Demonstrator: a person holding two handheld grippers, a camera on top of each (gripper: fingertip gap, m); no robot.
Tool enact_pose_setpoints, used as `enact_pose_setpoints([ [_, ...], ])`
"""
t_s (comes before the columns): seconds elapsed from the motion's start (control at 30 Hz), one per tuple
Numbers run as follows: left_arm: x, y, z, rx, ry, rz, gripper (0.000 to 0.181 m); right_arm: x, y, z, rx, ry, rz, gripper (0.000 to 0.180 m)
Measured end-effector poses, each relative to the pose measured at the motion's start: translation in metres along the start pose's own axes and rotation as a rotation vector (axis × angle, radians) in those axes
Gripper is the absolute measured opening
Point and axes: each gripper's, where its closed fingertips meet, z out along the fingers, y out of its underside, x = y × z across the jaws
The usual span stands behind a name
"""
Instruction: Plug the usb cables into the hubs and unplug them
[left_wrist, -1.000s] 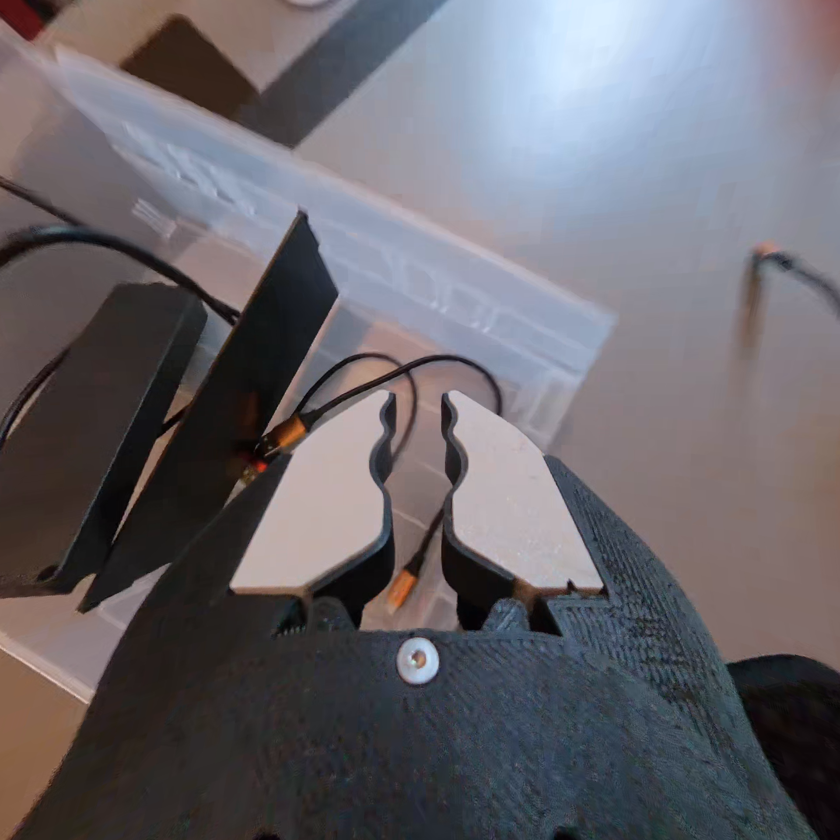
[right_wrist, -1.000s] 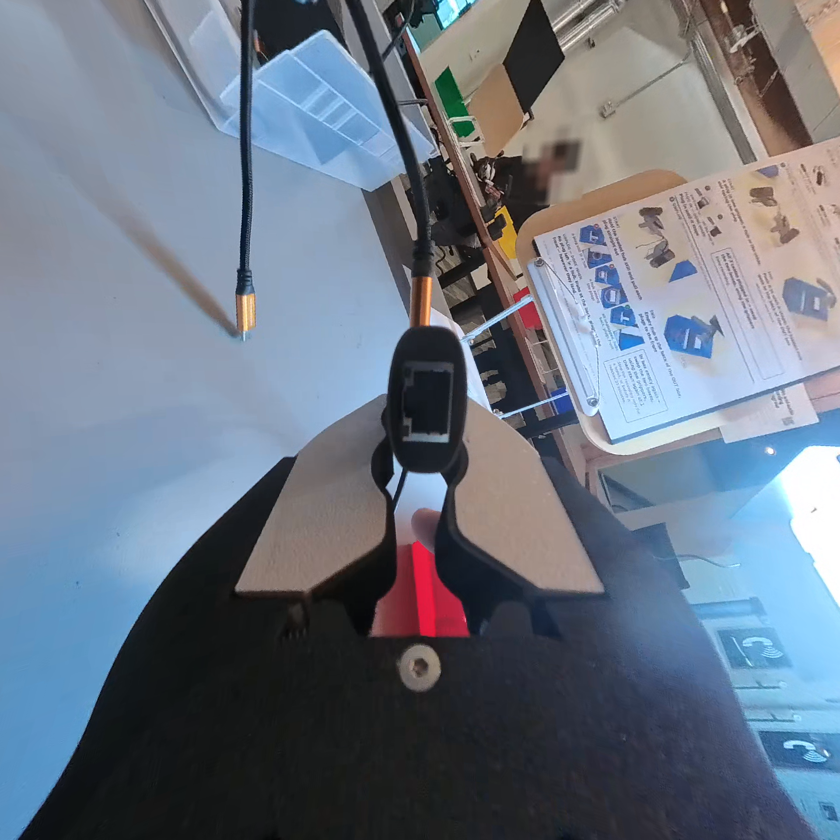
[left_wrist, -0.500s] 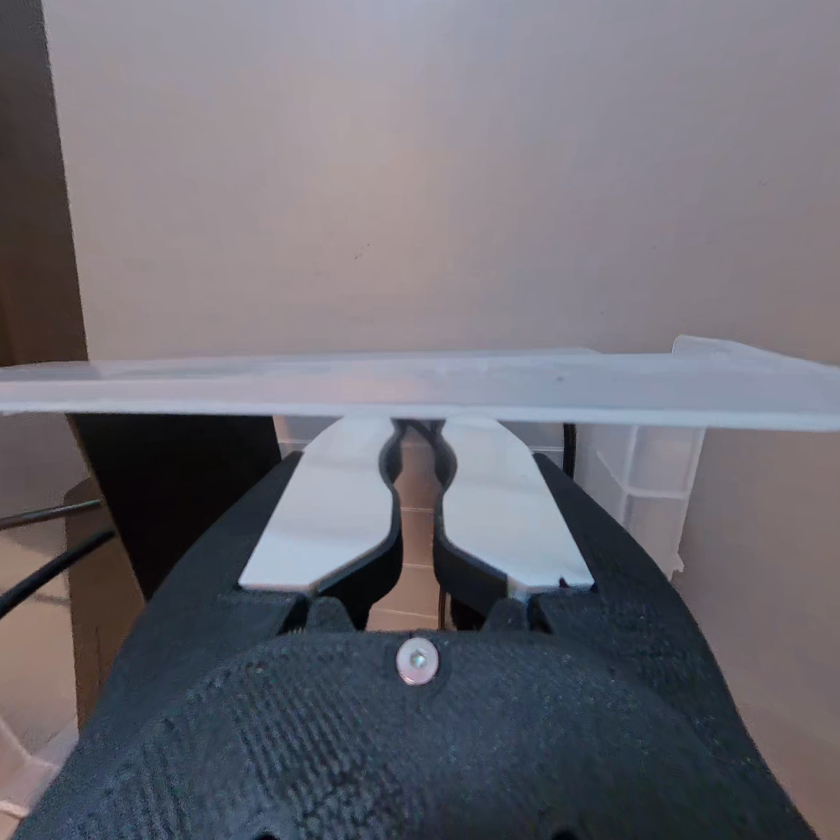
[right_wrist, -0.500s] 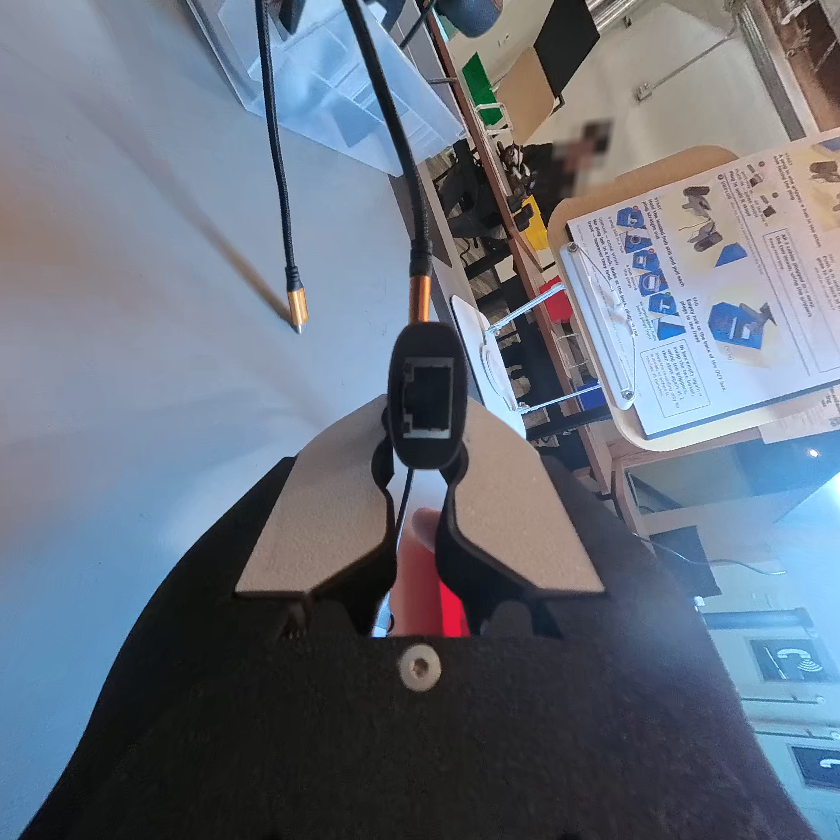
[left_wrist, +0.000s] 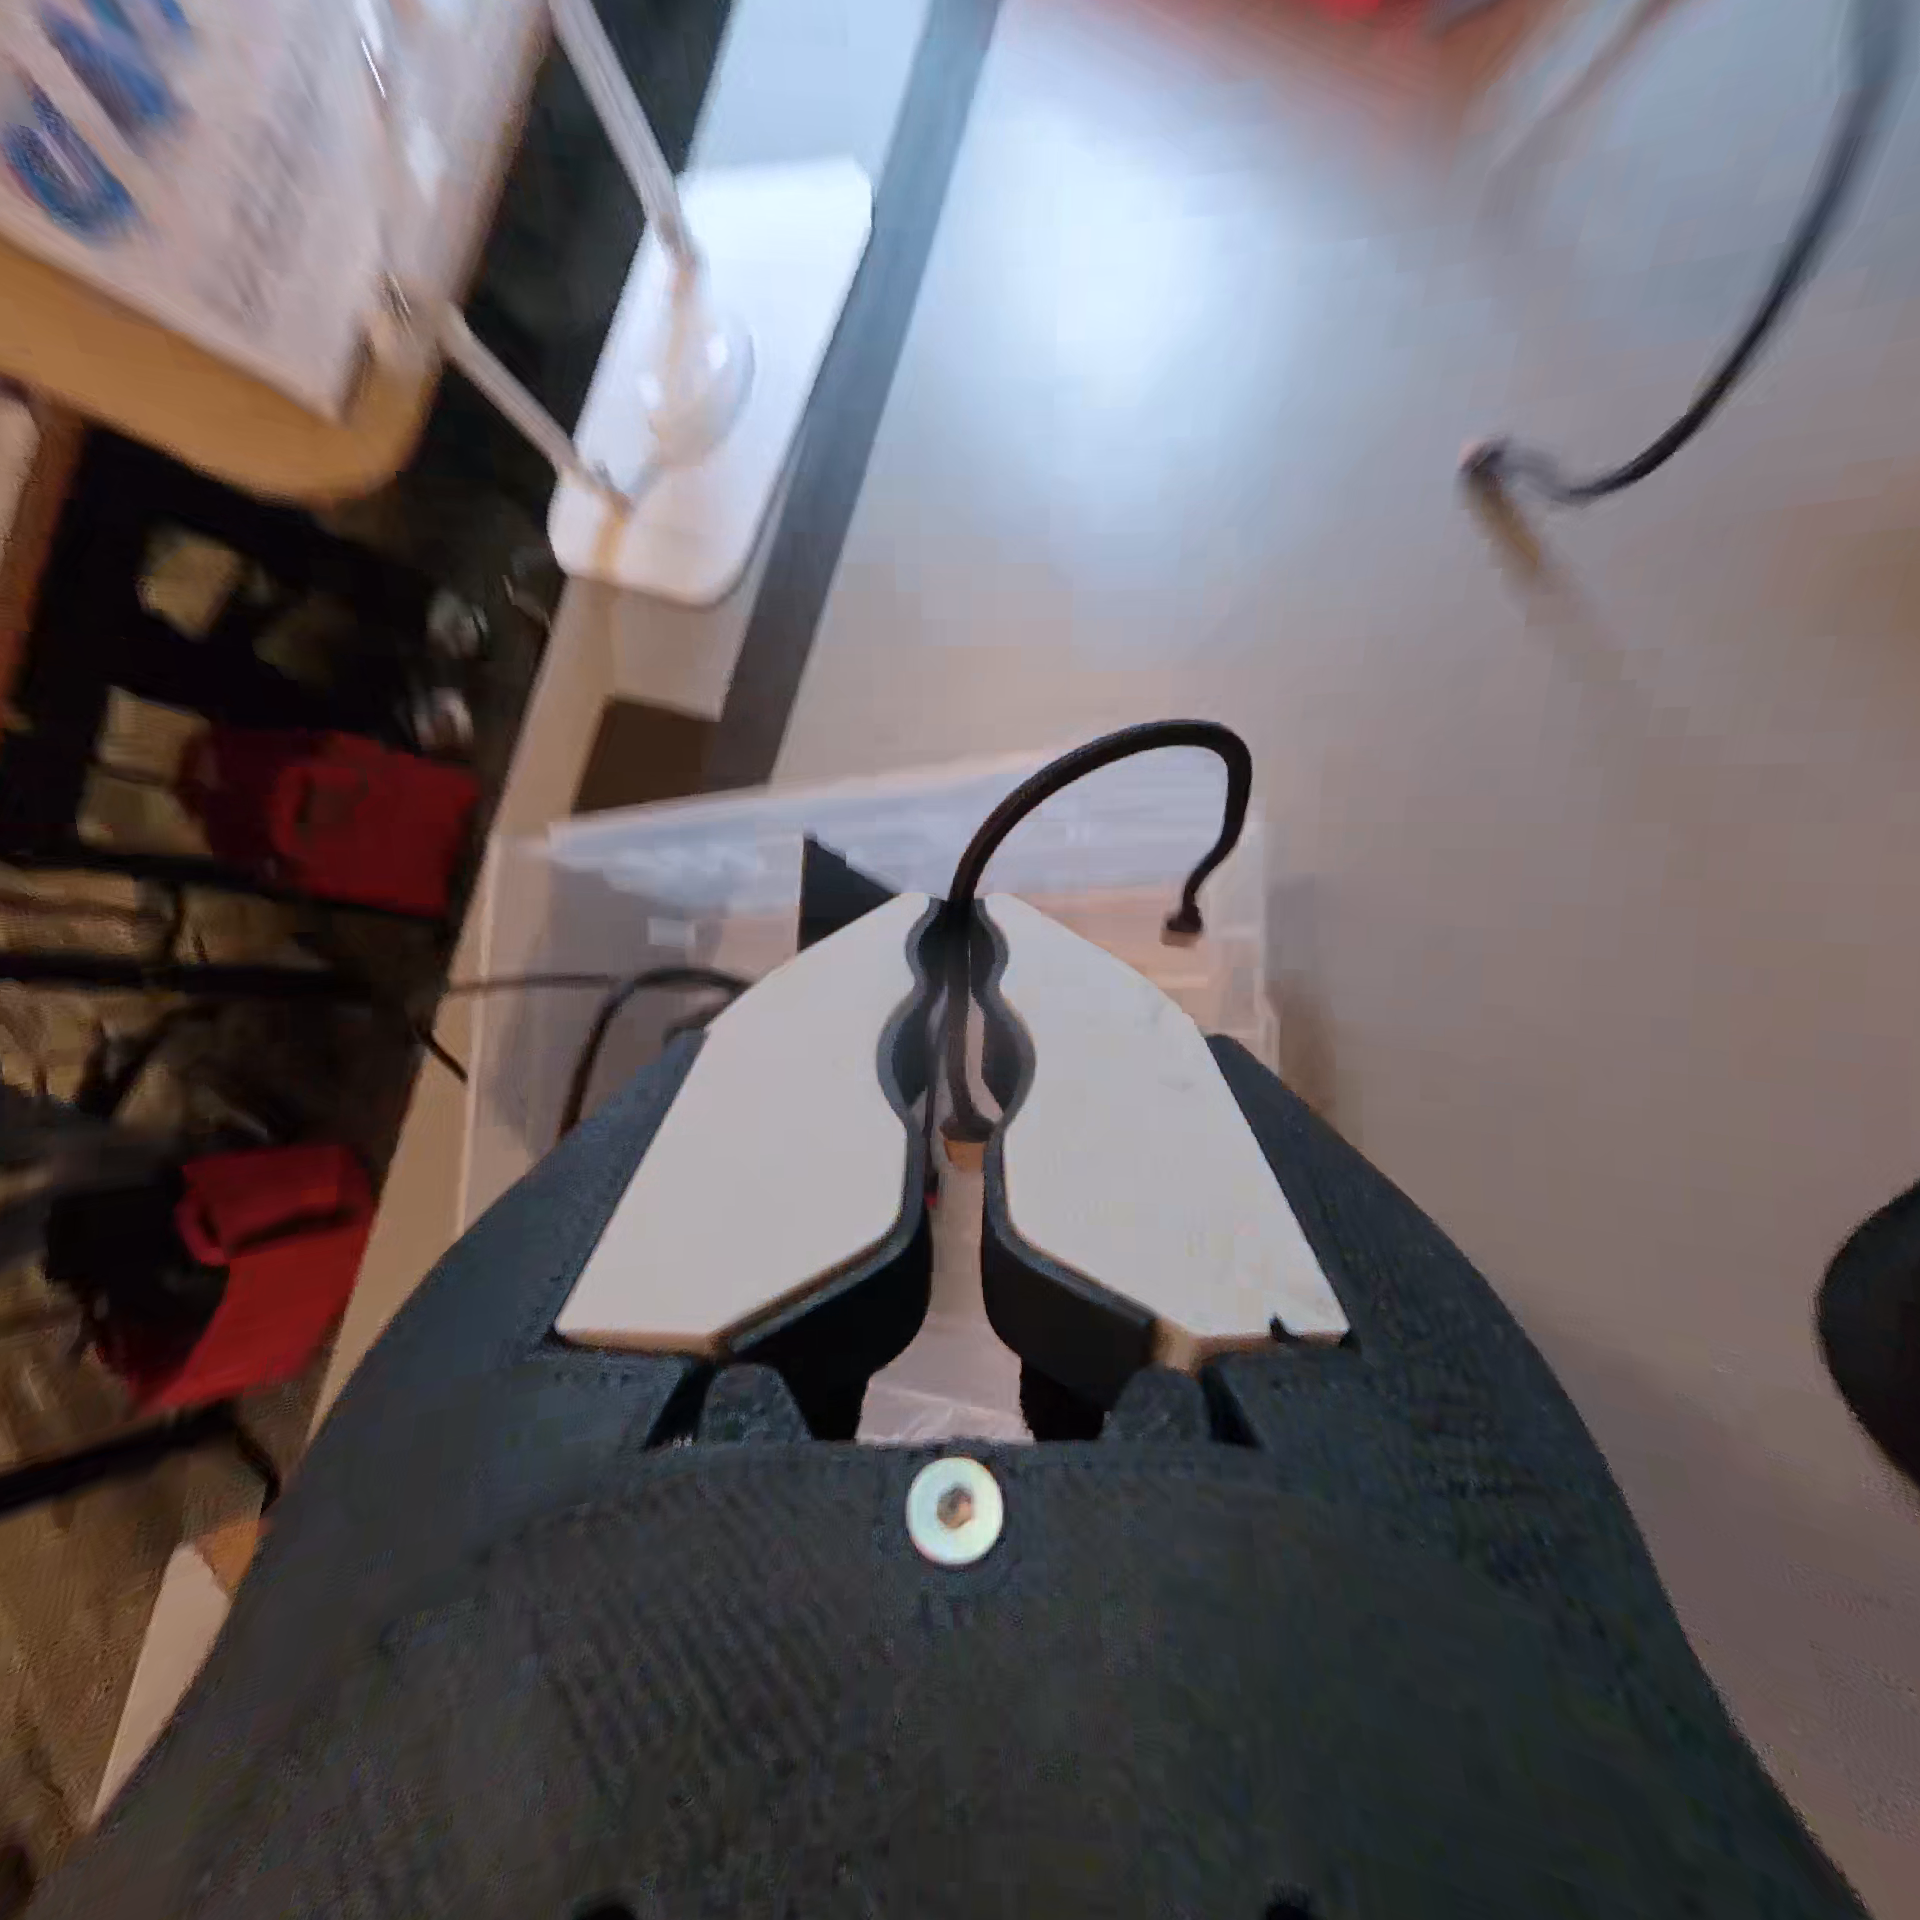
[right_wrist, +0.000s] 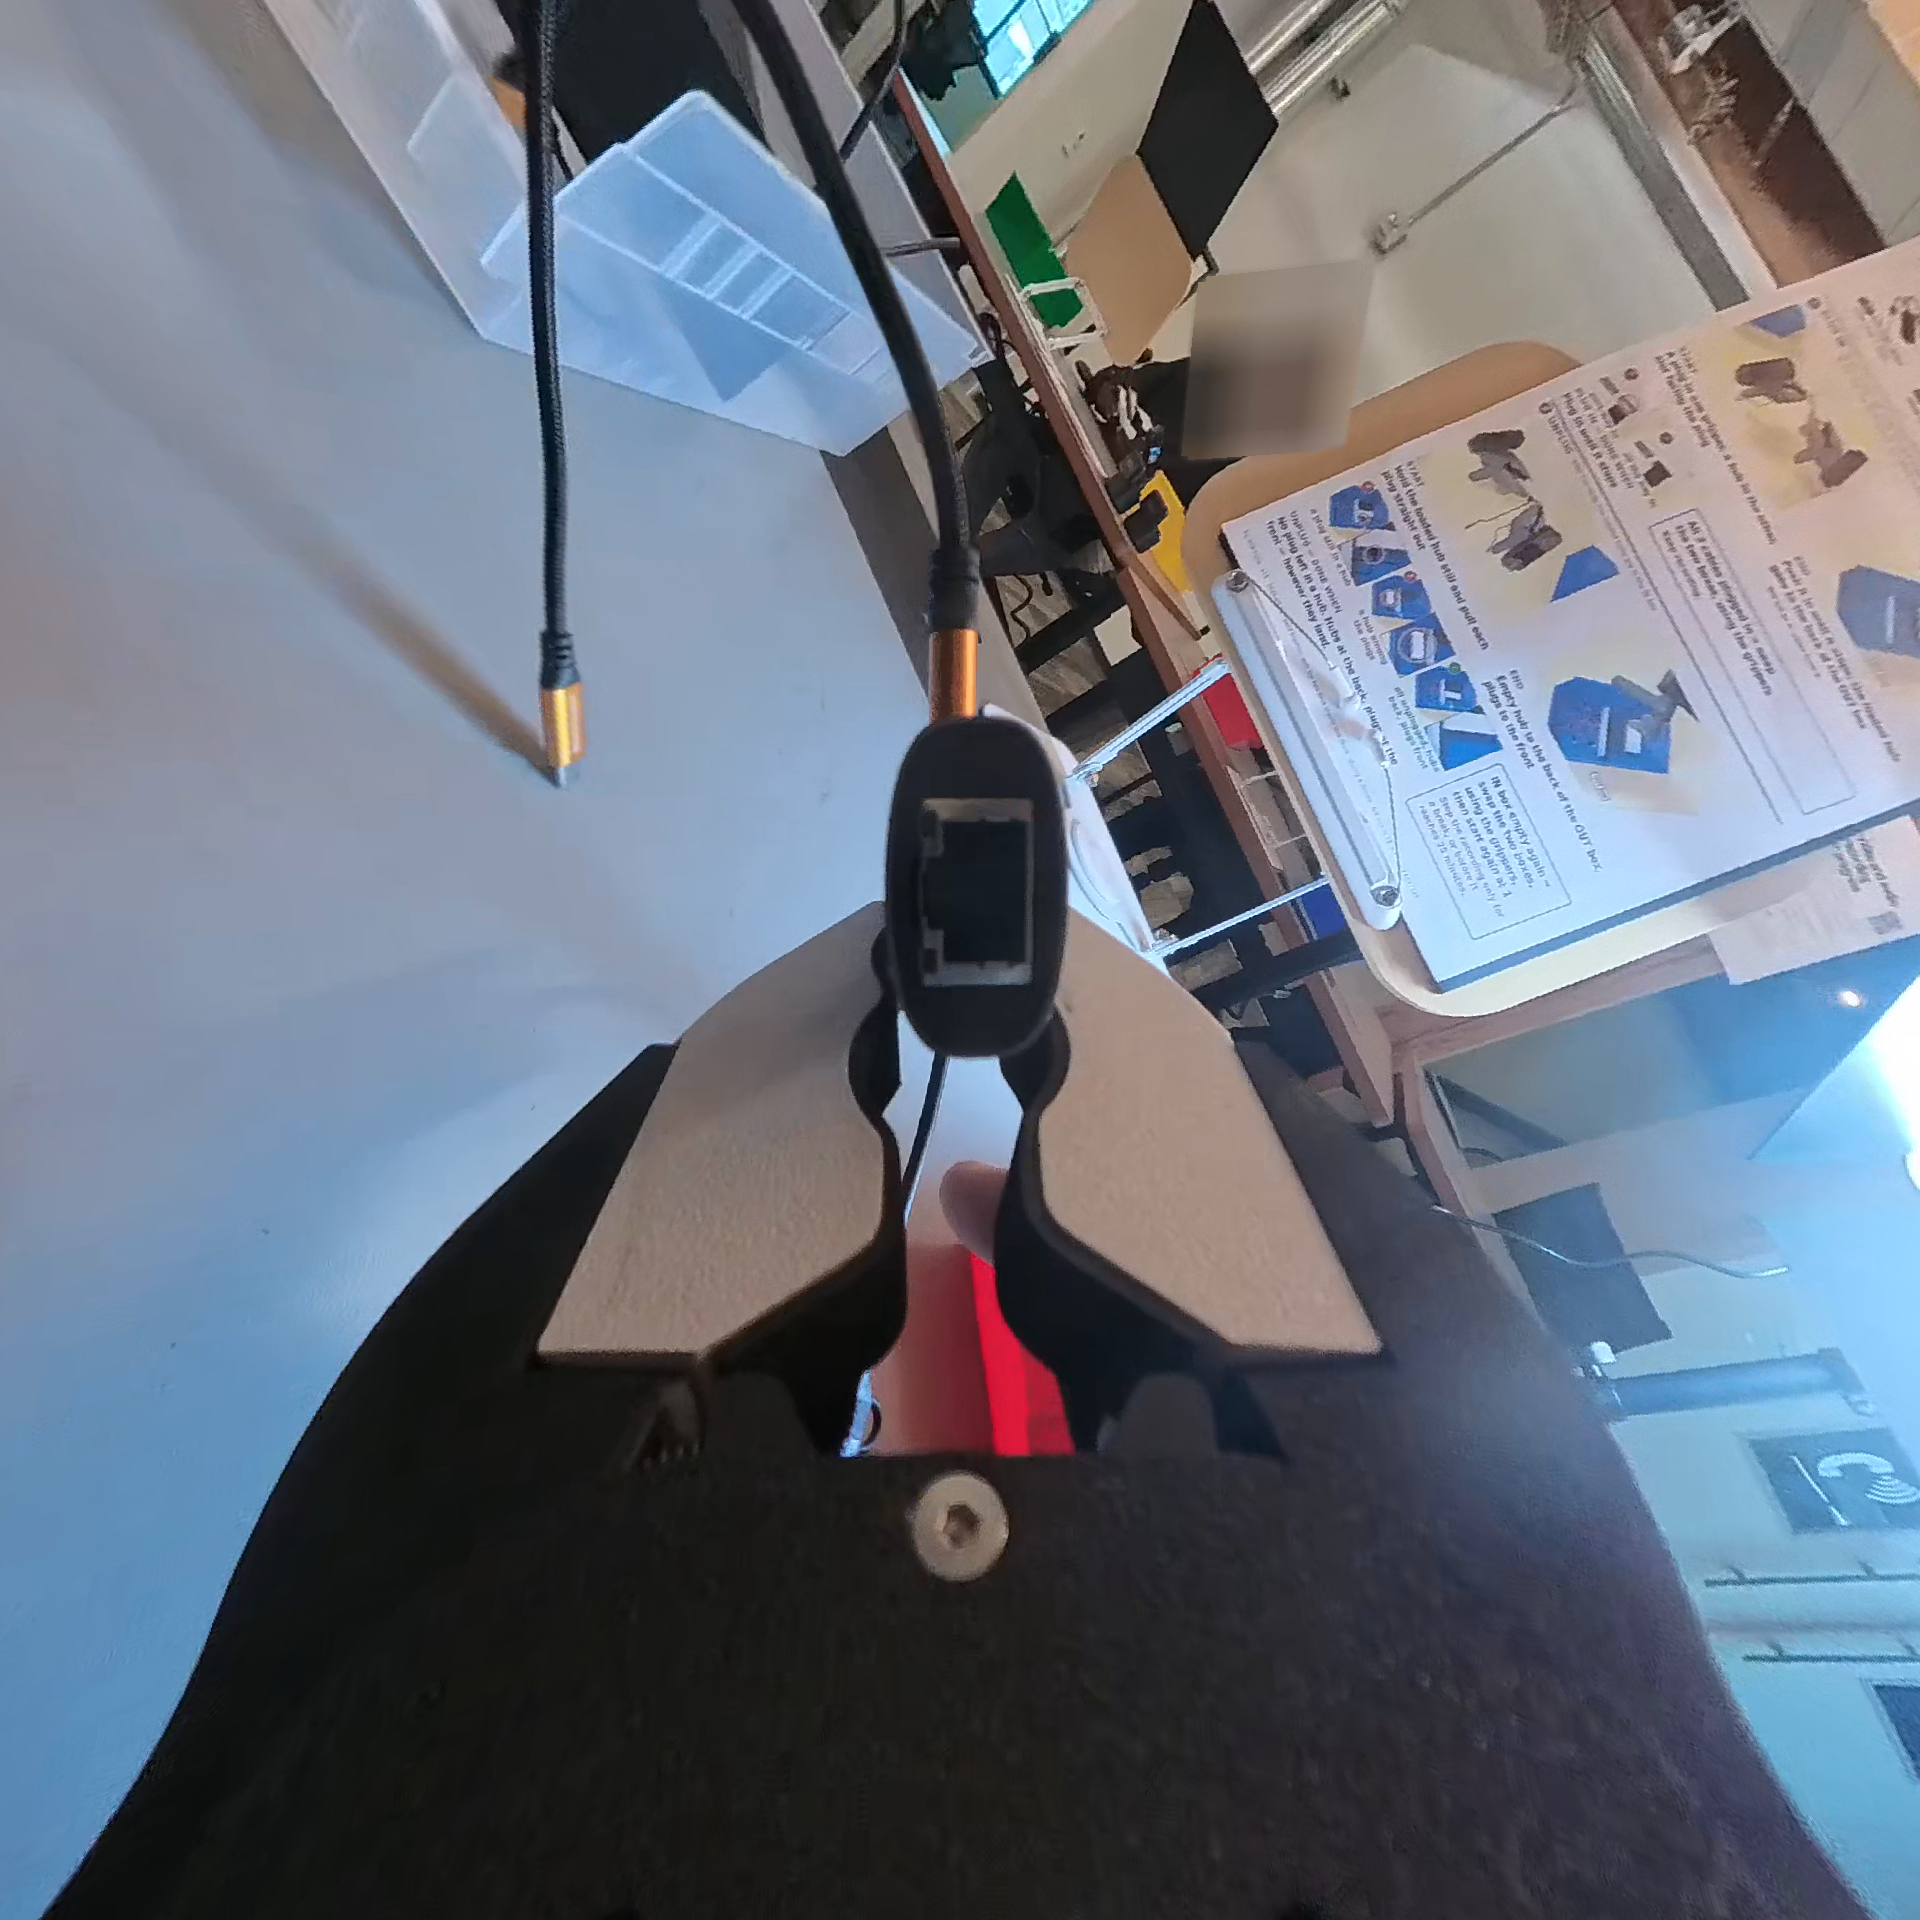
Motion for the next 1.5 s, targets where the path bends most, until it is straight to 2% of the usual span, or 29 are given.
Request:
enact_pose_setpoints([
  [0.03, 0.007, -0.017, -0.014, 0.079, 0.008, 0.017, 0.004, 0.002, 0.0, 0.0, -0.001, 0.008, 0.007, 0.015],
  [0.1, 0.032, -0.045, -0.032, 0.21, 0.068, 0.057, 0.003, 0.007, 0.0, -0.001, -0.008, 0.03, 0.023, 0.015],
  [0.17, 0.066, -0.064, -0.034, 0.286, 0.151, 0.095, 0.004, 0.013, 0.003, -0.001, -0.02, 0.05, 0.043, 0.015],
  [0.33, 0.152, -0.091, -0.004, 0.407, 0.394, 0.158, 0.004, 0.022, 0.013, -0.003, -0.036, 0.079, 0.108, 0.016],
  [0.47, 0.184, -0.111, 0.016, 0.523, 0.533, 0.146, 0.003, 0.027, 0.018, -0.002, -0.041, 0.091, 0.134, 0.015],
  [0.6, 0.208, -0.128, 0.04, 0.531, 0.633, 0.165, 0.004, 0.03, 0.023, -0.002, -0.054, 0.102, 0.158, 0.015],
  [0.83, 0.282, -0.164, 0.085, 0.509, 0.757, 0.208, 0.004, 0.033, 0.028, -0.002, -0.07, 0.112, 0.181, 0.015],
  [0.93, 0.313, -0.165, 0.102, 0.451, 0.814, 0.238, 0.004, 0.033, 0.032, -0.002, -0.075, 0.107, 0.203, 0.015],
  [1.03, 0.325, -0.154, 0.112, 0.33, 0.794, 0.235, 0.016, 0.035, 0.036, -0.003, -0.083, 0.109, 0.213, 0.016],
  [1.13, 0.319, -0.144, 0.103, 0.273, 0.734, 0.146, 0.02, 0.037, 0.037, -0.004, -0.083, 0.109, 0.22, 0.015],
  [1.2, 0.328, -0.127, 0.089, 0.204, 0.757, 0.121, 0.024, 0.037, 0.037, -0.003, -0.082, 0.108, 0.223, 0.015],
  [1.37, 0.366, -0.075, 0.077, 0.007, 0.789, 0.226, 0.01, 0.033, 0.037, -0.001, -0.087, 0.091, 0.222, 0.016],
  [1.5, 0.357, -0.044, 0.071, -0.095, 0.802, 0.328, 0.0, 0.033, 0.038, -0.002, -0.09, 0.093, 0.223, 0.015],
])
